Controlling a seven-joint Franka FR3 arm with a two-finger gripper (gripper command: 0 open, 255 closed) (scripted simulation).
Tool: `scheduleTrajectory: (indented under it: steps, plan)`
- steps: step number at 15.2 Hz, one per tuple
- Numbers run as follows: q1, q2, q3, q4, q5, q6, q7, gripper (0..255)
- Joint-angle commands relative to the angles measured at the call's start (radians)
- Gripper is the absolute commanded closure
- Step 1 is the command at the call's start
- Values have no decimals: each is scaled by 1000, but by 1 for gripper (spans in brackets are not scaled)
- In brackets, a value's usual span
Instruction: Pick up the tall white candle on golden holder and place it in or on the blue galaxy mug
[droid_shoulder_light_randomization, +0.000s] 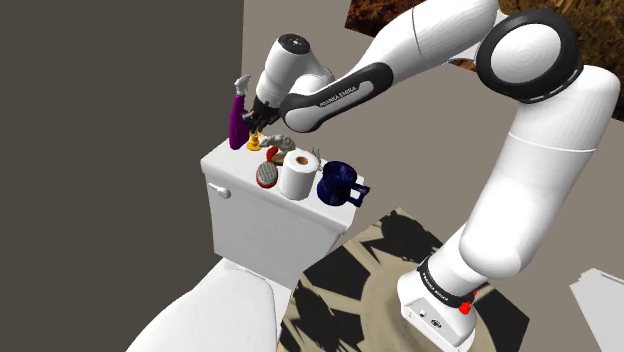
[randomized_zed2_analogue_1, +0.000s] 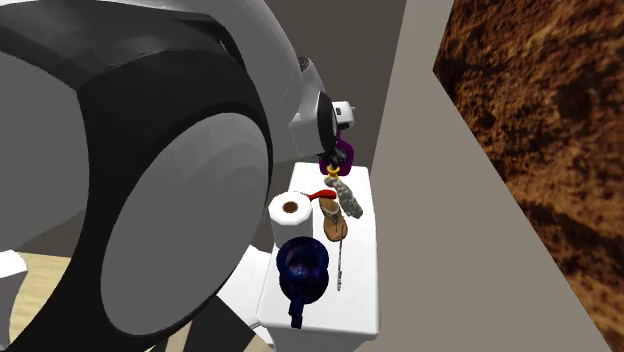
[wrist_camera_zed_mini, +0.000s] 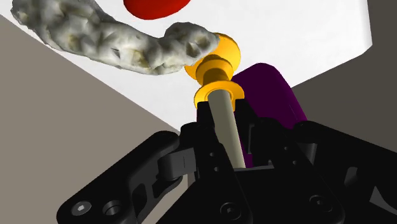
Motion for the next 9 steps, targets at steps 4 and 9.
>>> scheduleTrajectory:
  steps: [4,9]
  plan:
    - [-17,-43,24,10,49,-48,-45,255]
    - [-29,-80,43,28,94,-99,-85,255]
